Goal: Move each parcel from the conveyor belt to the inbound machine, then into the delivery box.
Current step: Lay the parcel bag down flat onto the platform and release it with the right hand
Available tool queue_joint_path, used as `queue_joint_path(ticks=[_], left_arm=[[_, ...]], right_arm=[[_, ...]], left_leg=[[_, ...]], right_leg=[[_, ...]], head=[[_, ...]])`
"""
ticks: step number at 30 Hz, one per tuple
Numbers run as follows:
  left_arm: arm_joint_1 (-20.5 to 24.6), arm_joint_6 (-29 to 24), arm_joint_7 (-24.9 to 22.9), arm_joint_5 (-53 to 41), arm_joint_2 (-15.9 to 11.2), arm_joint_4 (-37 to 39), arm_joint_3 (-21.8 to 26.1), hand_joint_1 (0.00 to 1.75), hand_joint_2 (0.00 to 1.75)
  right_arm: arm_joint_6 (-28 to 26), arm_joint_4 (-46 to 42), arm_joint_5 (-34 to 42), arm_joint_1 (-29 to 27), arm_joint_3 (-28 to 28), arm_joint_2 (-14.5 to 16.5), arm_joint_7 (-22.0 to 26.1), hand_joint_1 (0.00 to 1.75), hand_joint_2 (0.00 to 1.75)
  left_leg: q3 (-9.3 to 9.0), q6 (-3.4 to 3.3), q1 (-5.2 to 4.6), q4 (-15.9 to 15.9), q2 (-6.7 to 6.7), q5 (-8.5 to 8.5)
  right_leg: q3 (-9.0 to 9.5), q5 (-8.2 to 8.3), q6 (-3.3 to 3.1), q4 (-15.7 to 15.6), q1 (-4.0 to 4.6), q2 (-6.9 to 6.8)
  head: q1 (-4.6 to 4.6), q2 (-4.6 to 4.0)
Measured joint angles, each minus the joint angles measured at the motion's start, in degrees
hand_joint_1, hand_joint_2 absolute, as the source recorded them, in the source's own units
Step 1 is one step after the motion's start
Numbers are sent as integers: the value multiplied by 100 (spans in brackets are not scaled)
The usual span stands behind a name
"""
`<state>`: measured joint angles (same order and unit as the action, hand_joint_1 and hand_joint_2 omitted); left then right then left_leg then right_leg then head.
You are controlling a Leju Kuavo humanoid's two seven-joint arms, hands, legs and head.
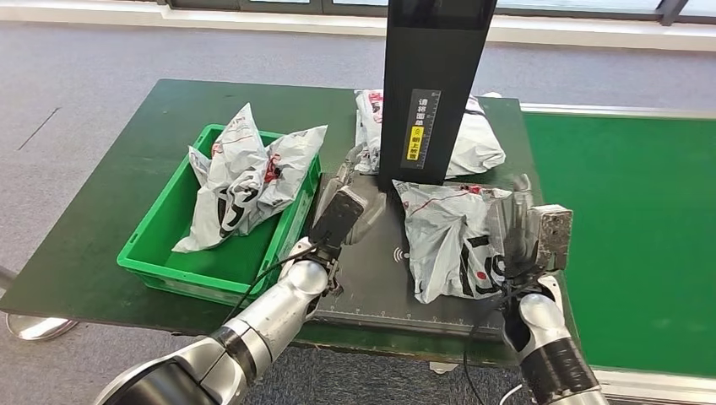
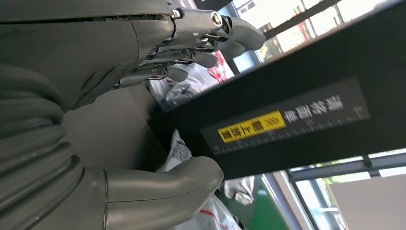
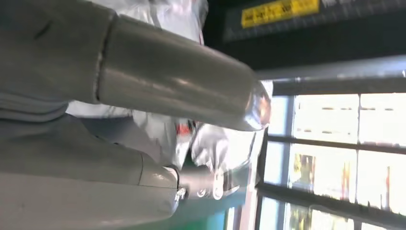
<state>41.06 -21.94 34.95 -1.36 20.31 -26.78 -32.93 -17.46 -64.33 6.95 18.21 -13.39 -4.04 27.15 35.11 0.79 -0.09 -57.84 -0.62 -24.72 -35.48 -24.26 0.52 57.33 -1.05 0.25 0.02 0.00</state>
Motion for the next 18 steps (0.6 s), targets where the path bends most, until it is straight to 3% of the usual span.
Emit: queue_joint_path(ticks=[12, 15, 18], left_arm=[[-3, 78, -37, 4, 66, -68, -205, 0, 175], [-12, 142, -155, 23, 75, -90, -403, 0, 175], [-27, 194, -275, 74, 83, -107, -709, 0, 175]], right_arm=[[98, -132, 126, -129, 200, -15, -8, 0, 0], [479, -153, 381, -289, 216, -76, -68, 0, 0], [1304, -143, 880, -345, 214, -179, -192, 0, 0]], left_leg=[[-4, -1, 1, 0, 2, 0], [0, -2, 0, 0, -1, -2], [0, -5, -4, 0, 0, -5]], right_leg=[[1, 0, 0, 0, 1, 1], [1, -2, 3, 0, -1, -1], [-1, -3, 5, -2, -4, 0]], head=[[0, 0], [0, 0], [0, -1]])
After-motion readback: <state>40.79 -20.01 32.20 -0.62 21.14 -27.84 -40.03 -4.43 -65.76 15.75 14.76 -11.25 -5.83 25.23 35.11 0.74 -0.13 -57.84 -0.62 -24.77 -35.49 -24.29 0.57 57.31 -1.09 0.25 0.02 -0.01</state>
